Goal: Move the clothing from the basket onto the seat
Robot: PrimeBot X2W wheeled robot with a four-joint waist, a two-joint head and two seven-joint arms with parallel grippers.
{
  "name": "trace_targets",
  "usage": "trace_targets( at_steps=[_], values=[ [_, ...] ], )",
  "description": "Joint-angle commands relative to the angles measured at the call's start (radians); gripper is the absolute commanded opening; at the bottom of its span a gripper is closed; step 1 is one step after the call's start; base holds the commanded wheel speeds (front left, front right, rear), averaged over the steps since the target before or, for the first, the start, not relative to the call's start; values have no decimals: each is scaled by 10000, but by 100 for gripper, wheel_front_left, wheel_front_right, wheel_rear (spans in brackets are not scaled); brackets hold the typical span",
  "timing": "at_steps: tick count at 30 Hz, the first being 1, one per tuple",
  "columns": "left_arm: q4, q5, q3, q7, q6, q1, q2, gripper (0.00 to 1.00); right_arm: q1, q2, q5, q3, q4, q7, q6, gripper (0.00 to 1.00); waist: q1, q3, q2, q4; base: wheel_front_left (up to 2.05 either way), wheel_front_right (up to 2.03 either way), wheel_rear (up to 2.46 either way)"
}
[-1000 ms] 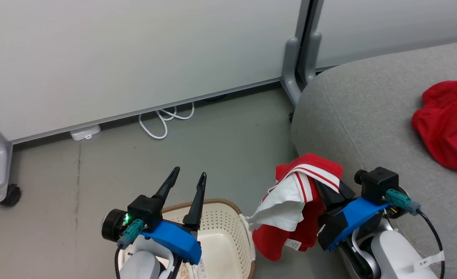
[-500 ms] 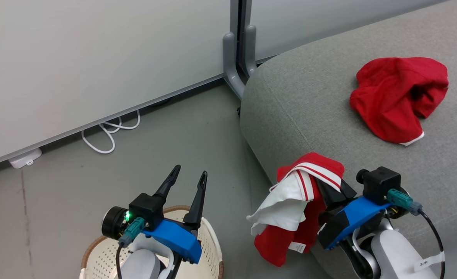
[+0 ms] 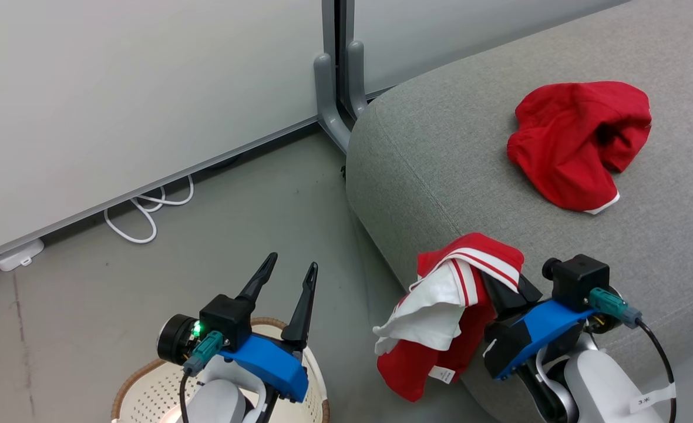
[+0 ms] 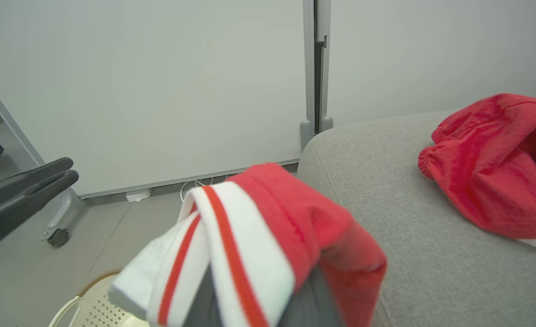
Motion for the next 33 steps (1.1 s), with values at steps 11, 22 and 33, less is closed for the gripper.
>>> trace_targets(
  at_steps=[11,22,33],
  values=[
    [-24,-51,7,-25,-17,3,46,100,31,21,-46,-194,-83,-35,5,0,0,18,0,250,0,0,0],
    [-111,60,-56,-25,-17,-111,51,100,-1505,-1039,-310,-369,-703,518,3,0,0,269,0,419,0,0,0],
    [-360,219,-148,-27,-17,-606,126,100,-3956,-2296,-232,-2393,-1272,1498,3,0,0,1121,0,779,0,0,0]
  ],
)
